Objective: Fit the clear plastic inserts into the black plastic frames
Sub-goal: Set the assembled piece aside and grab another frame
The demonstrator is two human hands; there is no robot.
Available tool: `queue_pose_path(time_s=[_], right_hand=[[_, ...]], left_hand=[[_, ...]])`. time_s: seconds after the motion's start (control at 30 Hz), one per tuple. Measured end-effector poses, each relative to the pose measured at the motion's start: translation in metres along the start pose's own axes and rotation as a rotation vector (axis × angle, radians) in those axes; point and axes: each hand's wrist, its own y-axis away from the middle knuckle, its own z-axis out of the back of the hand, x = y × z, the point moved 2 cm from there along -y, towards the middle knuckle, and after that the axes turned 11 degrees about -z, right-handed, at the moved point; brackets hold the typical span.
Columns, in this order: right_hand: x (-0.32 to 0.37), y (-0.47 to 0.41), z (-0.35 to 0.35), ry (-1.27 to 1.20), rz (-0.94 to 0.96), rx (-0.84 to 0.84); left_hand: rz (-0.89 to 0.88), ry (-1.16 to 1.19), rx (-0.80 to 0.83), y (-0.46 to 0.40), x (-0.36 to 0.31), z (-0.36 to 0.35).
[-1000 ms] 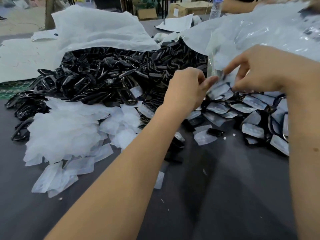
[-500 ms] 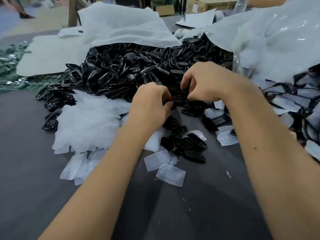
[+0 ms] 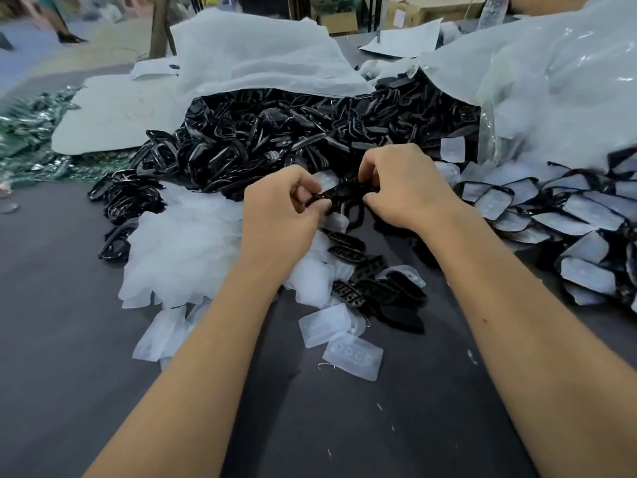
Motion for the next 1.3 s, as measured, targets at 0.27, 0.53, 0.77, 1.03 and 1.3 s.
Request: queue_pose_path(time_s=[0.27,0.53,0.77,1.03,1.3], right_hand=[[-0.001,-0.004,0.001,-0.424,0.056,0.000],[0.015,0.003,-0.008,-0.717,0.224,0.076],[0.017,0.008,-0.030,-1.038,0.019,0.010],[0.018,0.010,-0.040,-0.999,0.006,0.029],[0.020,0.013,-0.037,-1.061,0.049,0.055]], left_hand=[[0.040,-0.017,-0.107,0.001,0.004,0.002],[0.238,0.360,-0.138,-0.004,0.003,0.005],[0.369,0.501,-0.248,-0.003,0.017,0.010],[0.264,0.391,-0.325,0.001,0.011,0.003],[0.265,0.384,-0.322,0.001,0.010,0.002]])
